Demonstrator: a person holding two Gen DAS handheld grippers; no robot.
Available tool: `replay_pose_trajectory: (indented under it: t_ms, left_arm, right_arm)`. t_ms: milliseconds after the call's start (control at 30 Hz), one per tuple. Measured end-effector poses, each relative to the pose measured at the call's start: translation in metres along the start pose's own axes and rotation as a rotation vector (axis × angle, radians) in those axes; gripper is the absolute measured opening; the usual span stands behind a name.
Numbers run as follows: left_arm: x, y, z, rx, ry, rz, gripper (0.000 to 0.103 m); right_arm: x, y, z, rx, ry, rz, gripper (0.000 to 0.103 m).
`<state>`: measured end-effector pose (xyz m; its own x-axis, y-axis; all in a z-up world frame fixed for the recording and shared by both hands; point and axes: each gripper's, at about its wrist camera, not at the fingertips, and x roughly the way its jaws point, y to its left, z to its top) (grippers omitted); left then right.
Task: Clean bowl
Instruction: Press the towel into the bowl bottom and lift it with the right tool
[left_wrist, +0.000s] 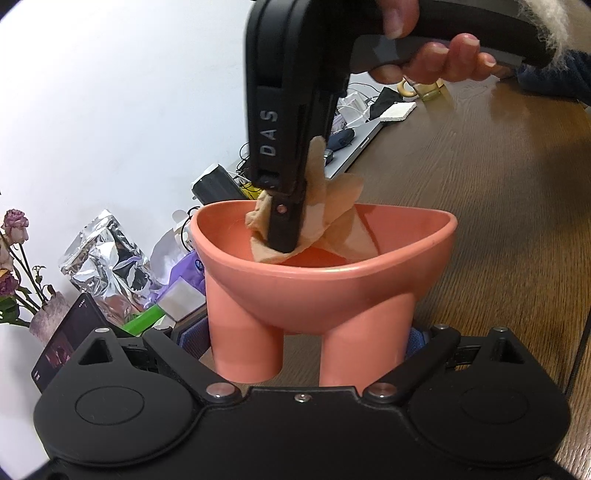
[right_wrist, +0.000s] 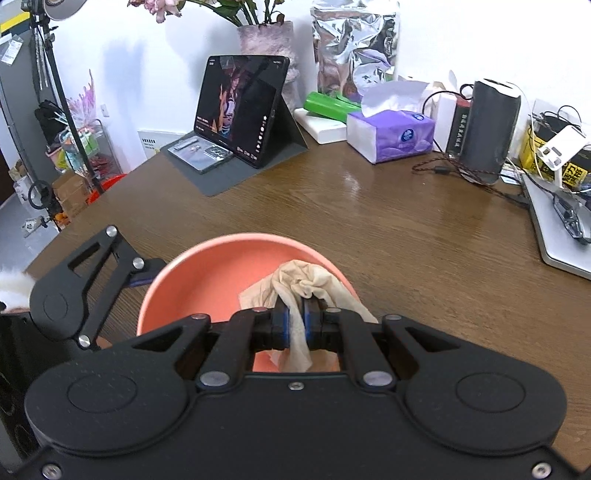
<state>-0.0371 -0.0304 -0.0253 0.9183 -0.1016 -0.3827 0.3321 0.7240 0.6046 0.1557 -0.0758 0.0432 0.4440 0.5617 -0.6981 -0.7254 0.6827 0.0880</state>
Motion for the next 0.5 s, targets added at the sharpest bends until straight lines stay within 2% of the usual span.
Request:
replay_pose_trajectory:
  t_ms: [200,300,400,500]
  left_arm:
    - [-0.003,-0.002,0.000,-0.001,-0.001,-0.002,0.095]
    - [-0.004,-0.003,0.000,0.001,-0.002,-0.003,0.095]
    - [-0.001,0.000,0.000,0.002,-0.004,-0.005,0.095]
    - [0.001,0.002,0.001,0.002,-0.004,-0.006,0.095]
  right_arm:
    - [-0.010,-0.005,-0.012,-0.020,0.026,-0.051,0.008]
    - [-0.024,0.001,-0.016,-0.047,-0.011,-0.017,0.008]
    - [-0.041,0.018,-0.015,-0.101,-0.074,0.052,0.008]
    - [-0.050,0.034,-0.009,-0.152,-0.134,0.075,0.008]
